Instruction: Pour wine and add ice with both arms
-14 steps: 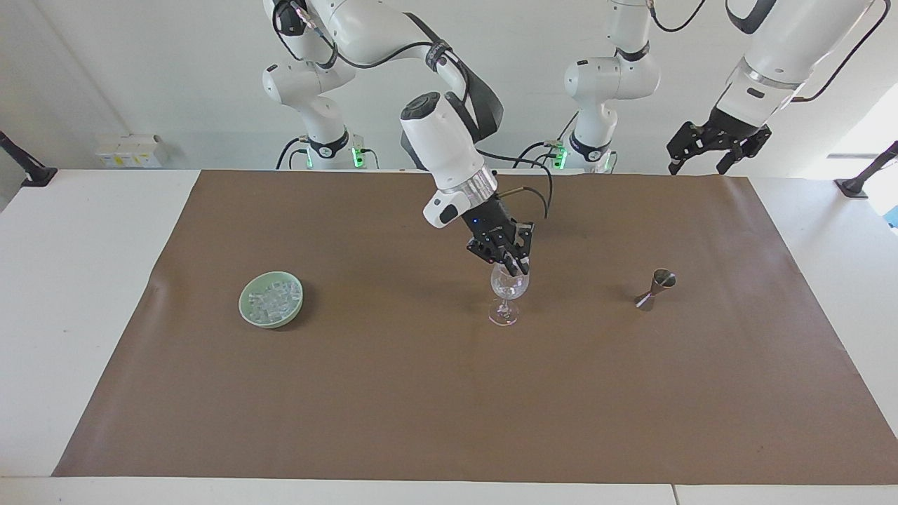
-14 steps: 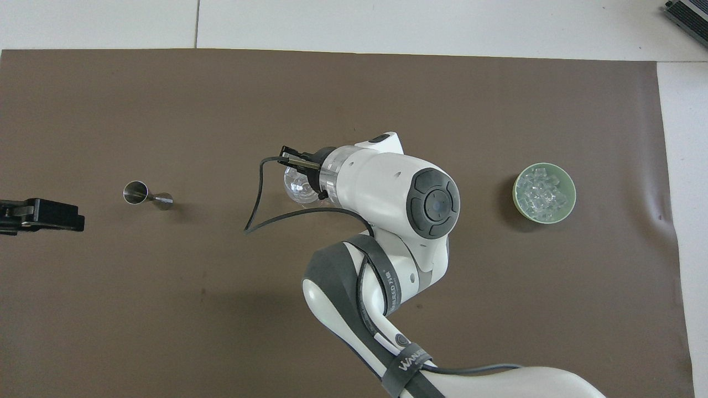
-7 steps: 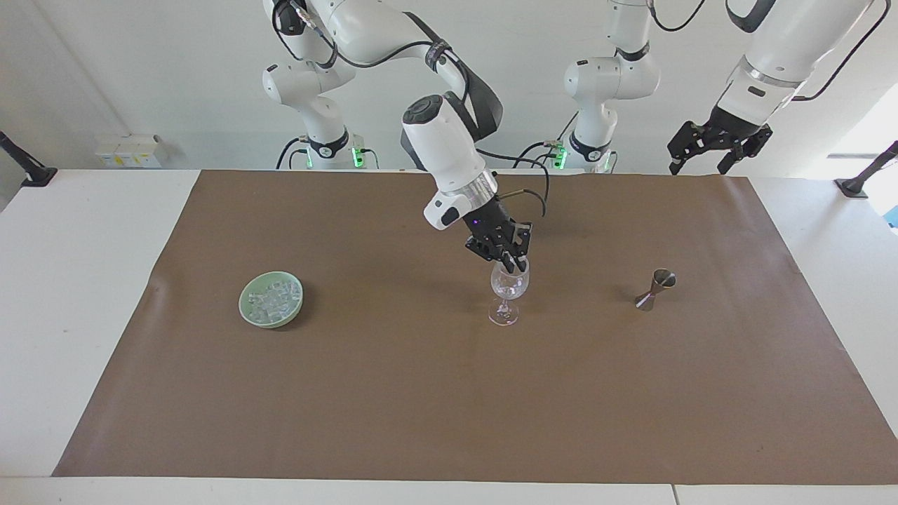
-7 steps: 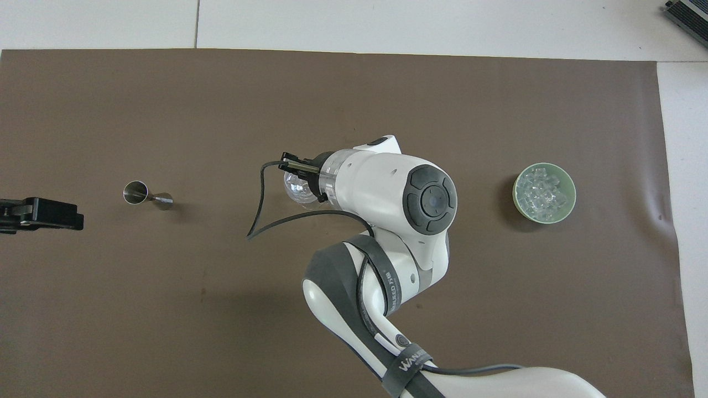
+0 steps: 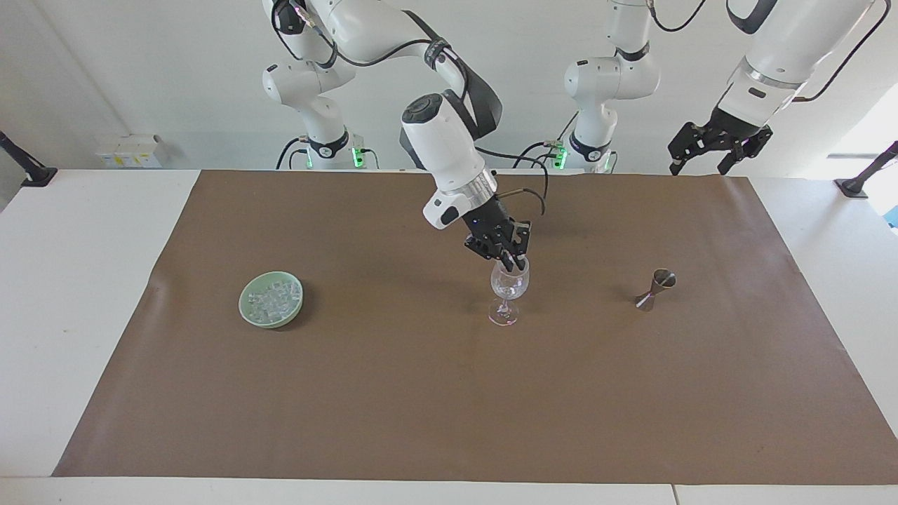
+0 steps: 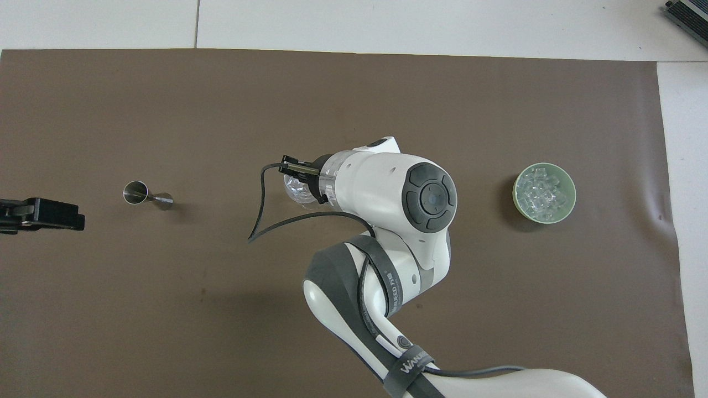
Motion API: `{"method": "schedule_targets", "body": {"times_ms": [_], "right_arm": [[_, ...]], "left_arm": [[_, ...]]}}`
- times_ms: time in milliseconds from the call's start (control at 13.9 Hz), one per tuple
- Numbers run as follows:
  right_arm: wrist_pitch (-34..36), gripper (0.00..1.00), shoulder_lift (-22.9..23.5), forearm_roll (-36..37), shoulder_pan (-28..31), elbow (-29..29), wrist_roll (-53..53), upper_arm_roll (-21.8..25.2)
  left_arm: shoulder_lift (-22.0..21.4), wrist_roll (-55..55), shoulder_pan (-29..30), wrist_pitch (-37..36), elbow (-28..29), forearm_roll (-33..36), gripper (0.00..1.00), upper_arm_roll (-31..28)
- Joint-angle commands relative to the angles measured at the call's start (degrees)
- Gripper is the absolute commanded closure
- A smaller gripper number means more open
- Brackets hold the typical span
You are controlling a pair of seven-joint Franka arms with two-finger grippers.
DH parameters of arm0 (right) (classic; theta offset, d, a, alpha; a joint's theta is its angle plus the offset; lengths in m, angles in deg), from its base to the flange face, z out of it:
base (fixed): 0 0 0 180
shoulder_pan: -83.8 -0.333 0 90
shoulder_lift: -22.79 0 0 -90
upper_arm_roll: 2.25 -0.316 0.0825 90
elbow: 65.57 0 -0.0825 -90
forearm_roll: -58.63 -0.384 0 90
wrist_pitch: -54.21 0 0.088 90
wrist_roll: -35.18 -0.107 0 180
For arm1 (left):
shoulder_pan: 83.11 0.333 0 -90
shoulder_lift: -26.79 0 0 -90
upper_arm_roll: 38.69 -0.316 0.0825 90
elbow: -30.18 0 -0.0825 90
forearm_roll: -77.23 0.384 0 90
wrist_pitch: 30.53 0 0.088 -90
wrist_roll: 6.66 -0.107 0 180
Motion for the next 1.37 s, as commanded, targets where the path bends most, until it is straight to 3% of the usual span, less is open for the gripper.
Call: {"method": "schedule_targets", "body": {"times_ms": [0, 216, 503, 719, 1150, 1294], "right_arm": [[2.48, 0.81, -1.45, -0.55, 0.43, 0.12, -1.25, -0.08], [2.48, 0.70, -1.45, -0.55, 0.43, 0.12, -2.22, -0.08], [2.48, 0.69, -1.45, -0.55, 0.60, 0.12, -2.22, -0.08], [2.39, 0.69, -1.45, -0.46, 0.69, -0.06, -2.22, 0.01], [2.48, 0.69, -2.07, -0.37, 0.69, -1.11, -2.84, 0.44], [2.48, 0.69, -2.33, -0.37, 0.78, -1.73, -2.84, 0.71]], "left_arm": [[-1.61, -0.12, 0.20, 0.52, 1.79, 0.82, 0.00, 0.53], [-1.52, -0.12, 0.20, 0.52, 1.70, 0.82, 0.00, 0.44], [0.58, -0.12, 0.37, 0.52, 0.83, 0.82, 0.00, -0.09], [2.78, -0.12, -0.07, 1.22, -3.91, 0.82, 0.00, -0.09], [3.75, -0.12, -0.24, 0.69, -4.10, 0.82, 0.00, -0.27], [5.32, -0.12, -0.33, 1.23, -7.07, 0.91, 0.00, -0.18]]}}
